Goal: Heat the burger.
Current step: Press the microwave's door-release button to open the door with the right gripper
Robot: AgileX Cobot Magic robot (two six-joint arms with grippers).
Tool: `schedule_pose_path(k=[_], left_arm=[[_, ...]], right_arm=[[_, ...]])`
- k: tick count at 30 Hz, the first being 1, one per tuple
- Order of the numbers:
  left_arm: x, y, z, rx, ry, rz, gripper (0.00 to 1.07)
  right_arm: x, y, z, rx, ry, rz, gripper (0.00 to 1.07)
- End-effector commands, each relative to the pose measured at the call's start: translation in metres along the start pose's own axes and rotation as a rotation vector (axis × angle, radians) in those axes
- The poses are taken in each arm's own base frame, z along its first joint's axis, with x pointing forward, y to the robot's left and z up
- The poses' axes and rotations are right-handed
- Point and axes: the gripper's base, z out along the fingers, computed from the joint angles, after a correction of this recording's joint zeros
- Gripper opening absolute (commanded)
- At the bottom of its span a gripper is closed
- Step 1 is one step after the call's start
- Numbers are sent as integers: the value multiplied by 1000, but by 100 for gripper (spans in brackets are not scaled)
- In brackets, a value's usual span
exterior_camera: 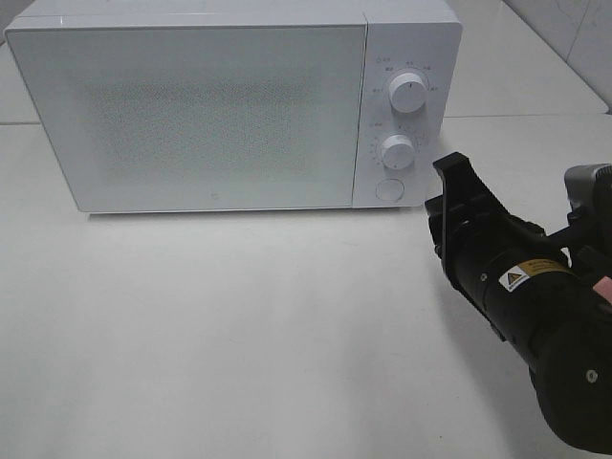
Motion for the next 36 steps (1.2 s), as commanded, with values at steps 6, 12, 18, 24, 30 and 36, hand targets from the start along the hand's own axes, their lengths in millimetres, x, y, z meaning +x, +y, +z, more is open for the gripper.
schedule_pose_path(k=[6,12,18,24,30,36], left_arm=[[1,-1,-3,5,-34,-8,100],[1,-1,-3,5,-34,-8,100],[1,-1,-3,5,-34,-8,100],[1,-1,-3,5,-34,-8,100],[1,-1,-3,5,-34,-8,100],[1,-1,-3,5,-34,-8,100]], right_arm=[[4,-3,0,62,23,213,7],[4,-8,0,111,15,259,0],[2,-12,5,138,-8,269,0],[4,-6,19,127,-20,288,0],[6,-3,40,140,-17,290,0],[11,0,51,134,-13,293,0]])
